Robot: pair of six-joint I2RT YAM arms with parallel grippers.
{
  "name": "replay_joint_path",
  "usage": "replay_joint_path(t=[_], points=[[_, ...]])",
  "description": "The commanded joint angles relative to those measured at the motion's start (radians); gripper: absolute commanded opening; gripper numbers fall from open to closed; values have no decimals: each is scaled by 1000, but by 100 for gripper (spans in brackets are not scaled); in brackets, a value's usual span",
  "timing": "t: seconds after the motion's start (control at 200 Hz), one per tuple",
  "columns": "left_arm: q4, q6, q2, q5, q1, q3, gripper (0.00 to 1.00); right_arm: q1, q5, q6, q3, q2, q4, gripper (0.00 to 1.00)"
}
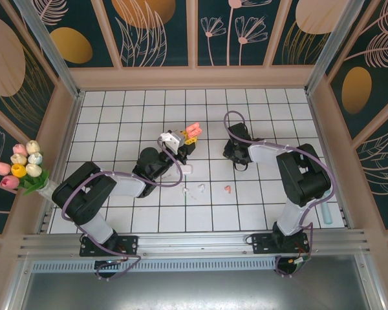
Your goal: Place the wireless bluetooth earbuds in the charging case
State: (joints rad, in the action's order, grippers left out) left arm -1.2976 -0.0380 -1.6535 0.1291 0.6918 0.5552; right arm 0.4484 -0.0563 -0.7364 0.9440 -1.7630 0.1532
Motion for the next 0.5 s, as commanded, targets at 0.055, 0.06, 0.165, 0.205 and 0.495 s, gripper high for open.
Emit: replay_joint_path(t=[0.055, 0.06, 0.165, 0.205, 0.495], points=[[-20, 10, 26, 1, -8, -3, 0, -6, 22, 31, -7, -22, -36, 23], [-20, 10, 26, 1, -8, -3, 0, -6, 25, 34, -7, -21, -39, 23], [-20, 11, 26, 2, -11, -2, 0, -6, 89, 72, -34, 1, -108, 20], [-20, 10, 26, 3, -12, -2, 0, -7, 106, 80, -41, 8, -124, 19], [-20, 9, 28, 3, -15, -2, 0, -3, 315, 81, -123, 77, -273, 18]])
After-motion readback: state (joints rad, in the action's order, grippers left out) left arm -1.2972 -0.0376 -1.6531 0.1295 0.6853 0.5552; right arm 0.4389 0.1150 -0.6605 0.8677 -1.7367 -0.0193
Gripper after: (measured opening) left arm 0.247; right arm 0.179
